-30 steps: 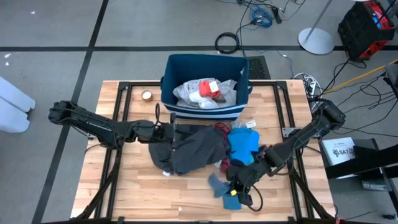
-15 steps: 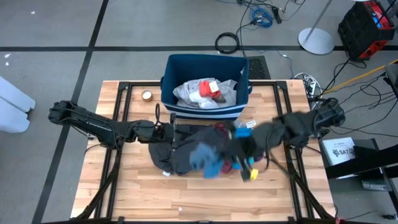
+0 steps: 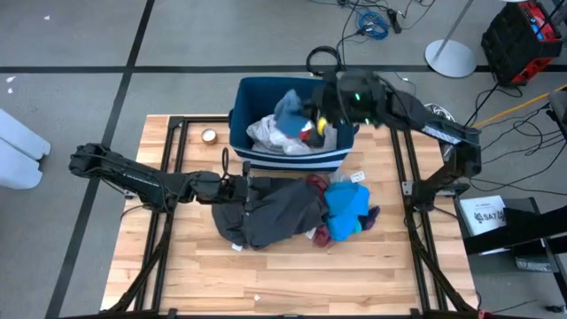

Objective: Sort clothes
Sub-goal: Put the blue sock into the blue bin

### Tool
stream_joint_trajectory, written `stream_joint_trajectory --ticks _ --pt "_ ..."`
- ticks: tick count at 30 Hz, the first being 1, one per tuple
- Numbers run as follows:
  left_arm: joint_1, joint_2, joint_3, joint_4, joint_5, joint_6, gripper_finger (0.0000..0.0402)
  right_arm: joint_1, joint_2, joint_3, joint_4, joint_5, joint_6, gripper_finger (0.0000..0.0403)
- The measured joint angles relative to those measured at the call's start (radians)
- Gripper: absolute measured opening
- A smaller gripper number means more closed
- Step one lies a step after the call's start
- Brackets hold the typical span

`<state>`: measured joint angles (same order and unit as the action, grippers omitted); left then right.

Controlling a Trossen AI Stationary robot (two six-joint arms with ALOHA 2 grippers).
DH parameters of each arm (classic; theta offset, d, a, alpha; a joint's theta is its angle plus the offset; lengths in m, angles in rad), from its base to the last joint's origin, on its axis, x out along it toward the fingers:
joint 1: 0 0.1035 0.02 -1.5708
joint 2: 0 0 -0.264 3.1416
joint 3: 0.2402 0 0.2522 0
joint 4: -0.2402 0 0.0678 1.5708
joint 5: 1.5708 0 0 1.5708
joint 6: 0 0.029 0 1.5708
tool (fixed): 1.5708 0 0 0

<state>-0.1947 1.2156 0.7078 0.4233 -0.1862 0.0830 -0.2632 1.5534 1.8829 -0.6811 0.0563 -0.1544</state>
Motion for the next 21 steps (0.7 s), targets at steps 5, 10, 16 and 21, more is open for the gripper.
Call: stream_joint_trajectory --ticks 5,10,16,21 --pt "0.0 0.0 0.0 -0.016 0.0 -0.001 0.0137 -0.144 0.058 -0.01 -0.052 -0.007 0.086 0.0006" --pt "0.0 0.0 0.0 -0.019 0.0 -0.001 0.0137 -0.212 0.143 -0.013 -0.127 -0.006 0.142 0.0016" --pt "0.0 0.0 0.0 -0.025 0.0 -0.001 0.0137 -0.229 0.238 -0.013 -0.143 -0.011 0.157 0.0031" --pt "0.001 0.0 0.0 -0.053 -0.001 0.002 0.0137 -0.241 0.265 -0.014 -0.186 -0.012 0.163 0.0062"
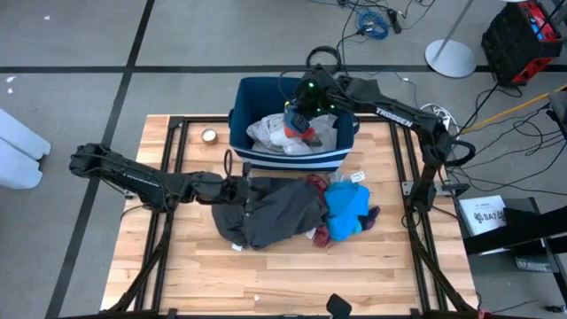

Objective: Sort clothes
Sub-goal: Put the blue sock into the blue bin, then put the black sock into the blue bin

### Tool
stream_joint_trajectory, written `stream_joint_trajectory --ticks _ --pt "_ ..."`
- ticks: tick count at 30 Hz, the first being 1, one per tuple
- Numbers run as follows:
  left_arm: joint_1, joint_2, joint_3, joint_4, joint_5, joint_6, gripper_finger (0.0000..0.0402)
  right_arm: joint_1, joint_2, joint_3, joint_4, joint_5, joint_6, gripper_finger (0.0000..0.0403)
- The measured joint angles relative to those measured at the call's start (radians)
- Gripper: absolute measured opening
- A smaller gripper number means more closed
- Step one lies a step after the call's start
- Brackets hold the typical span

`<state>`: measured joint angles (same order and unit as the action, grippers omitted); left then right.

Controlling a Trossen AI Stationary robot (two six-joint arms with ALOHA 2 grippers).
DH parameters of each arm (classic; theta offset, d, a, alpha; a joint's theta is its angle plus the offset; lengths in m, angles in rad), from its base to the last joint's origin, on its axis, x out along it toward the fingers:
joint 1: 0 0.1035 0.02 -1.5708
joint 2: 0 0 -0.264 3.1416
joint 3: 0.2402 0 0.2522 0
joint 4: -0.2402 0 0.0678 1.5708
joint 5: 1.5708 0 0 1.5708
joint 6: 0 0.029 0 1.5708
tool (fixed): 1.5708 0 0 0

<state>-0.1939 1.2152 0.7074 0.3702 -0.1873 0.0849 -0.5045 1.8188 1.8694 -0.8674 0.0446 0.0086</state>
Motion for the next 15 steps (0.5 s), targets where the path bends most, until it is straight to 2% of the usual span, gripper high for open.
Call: stream_joint_trajectory --ticks 9,15 --pt "0.011 0.0 0.0 -0.024 -0.004 -0.001 0.0137 -0.014 -0.032 0.0 -0.072 0.005 0.005 0.0135" --pt "0.011 0.0 0.0 -0.023 -0.004 0.0 0.0137 -0.005 -0.09 0.0 -0.087 0.004 -0.017 0.0159"
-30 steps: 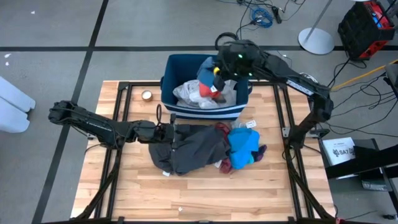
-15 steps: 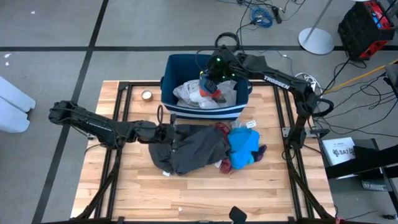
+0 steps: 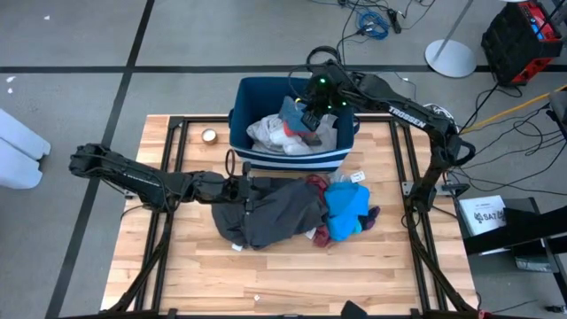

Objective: Sort clothes
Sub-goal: Put the black sock into the blue bin

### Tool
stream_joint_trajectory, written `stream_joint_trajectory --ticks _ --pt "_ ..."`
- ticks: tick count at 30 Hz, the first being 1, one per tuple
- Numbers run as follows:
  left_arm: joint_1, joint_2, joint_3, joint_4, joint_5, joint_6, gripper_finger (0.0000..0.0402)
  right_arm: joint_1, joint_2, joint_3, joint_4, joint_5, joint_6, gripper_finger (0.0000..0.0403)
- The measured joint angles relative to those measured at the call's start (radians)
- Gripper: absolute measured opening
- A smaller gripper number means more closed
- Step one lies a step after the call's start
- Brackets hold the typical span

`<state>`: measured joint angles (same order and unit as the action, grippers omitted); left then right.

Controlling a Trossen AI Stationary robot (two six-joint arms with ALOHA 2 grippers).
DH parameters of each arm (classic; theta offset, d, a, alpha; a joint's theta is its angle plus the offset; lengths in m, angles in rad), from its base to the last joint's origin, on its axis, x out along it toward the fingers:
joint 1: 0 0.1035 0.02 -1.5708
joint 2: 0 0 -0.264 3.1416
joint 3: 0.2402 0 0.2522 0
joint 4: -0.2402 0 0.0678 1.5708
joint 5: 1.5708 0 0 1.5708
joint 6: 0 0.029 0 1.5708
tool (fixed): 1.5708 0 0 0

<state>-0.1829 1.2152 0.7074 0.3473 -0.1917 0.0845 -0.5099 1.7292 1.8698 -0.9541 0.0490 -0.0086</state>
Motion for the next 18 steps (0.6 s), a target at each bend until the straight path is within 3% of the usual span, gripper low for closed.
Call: stream_joint_trajectory --ticks 8,18 --pt "0.0 0.0 0.0 -0.001 0.0 0.0 0.0137 0.054 -0.131 0.001 -0.117 -0.003 0.058 0.0161" --pt "0.0 0.0 0.0 -0.001 0.0 0.0 0.0137 0.264 -0.257 0.001 -0.295 -0.003 0.224 0.0161"
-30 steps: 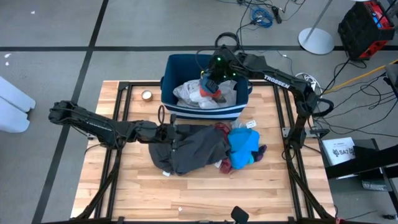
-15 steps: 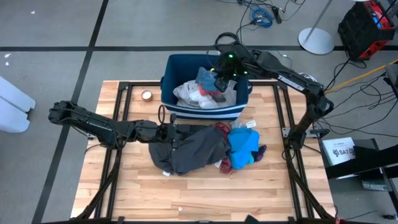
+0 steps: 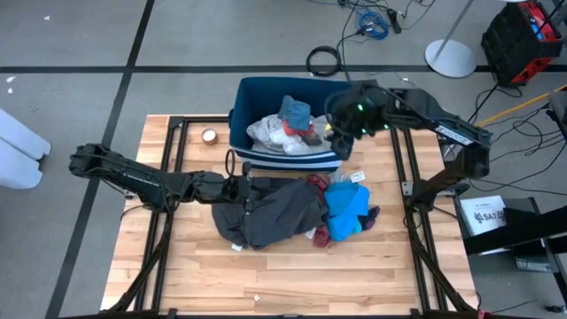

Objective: Sort clothes
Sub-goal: Put the black sock into the blue bin

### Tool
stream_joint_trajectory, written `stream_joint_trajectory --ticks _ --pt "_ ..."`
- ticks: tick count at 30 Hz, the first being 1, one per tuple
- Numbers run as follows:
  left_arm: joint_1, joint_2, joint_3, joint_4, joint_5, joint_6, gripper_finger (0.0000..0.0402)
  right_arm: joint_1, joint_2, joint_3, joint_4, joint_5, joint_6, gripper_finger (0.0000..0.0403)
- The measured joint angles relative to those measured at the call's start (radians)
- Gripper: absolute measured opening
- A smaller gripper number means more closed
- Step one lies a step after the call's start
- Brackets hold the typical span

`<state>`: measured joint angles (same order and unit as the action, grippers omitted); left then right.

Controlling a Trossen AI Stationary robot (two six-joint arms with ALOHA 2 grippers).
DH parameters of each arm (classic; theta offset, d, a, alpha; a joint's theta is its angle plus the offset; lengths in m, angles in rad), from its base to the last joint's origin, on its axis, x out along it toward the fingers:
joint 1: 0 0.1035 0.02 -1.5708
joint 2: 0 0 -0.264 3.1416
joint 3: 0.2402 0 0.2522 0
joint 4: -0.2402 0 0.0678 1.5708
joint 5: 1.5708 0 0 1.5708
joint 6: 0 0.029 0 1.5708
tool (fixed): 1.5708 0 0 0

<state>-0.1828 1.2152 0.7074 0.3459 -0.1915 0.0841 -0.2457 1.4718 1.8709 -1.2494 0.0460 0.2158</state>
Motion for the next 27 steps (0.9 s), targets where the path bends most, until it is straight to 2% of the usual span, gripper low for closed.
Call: stream_joint_trajectory --ticks 10,13,18,27 --pt "0.0 0.0 0.0 0.0 0.0 0.0 0.0137 0.312 -0.015 -0.019 -0.09 0.01 0.165 0.0161" --pt "0.0 0.0 0.0 0.0 0.0 -0.001 0.0137 0.418 -0.014 -0.062 -0.086 0.053 0.23 0.0161" --pt "0.0 0.0 0.0 0.0 0.0 -0.003 0.0137 0.598 -0.014 -0.201 -0.087 0.181 0.386 0.0161" --pt "0.0 0.0 0.0 0.0 0.0 -0.003 0.0137 0.779 -0.014 -0.5 -0.087 0.162 0.711 0.0161"
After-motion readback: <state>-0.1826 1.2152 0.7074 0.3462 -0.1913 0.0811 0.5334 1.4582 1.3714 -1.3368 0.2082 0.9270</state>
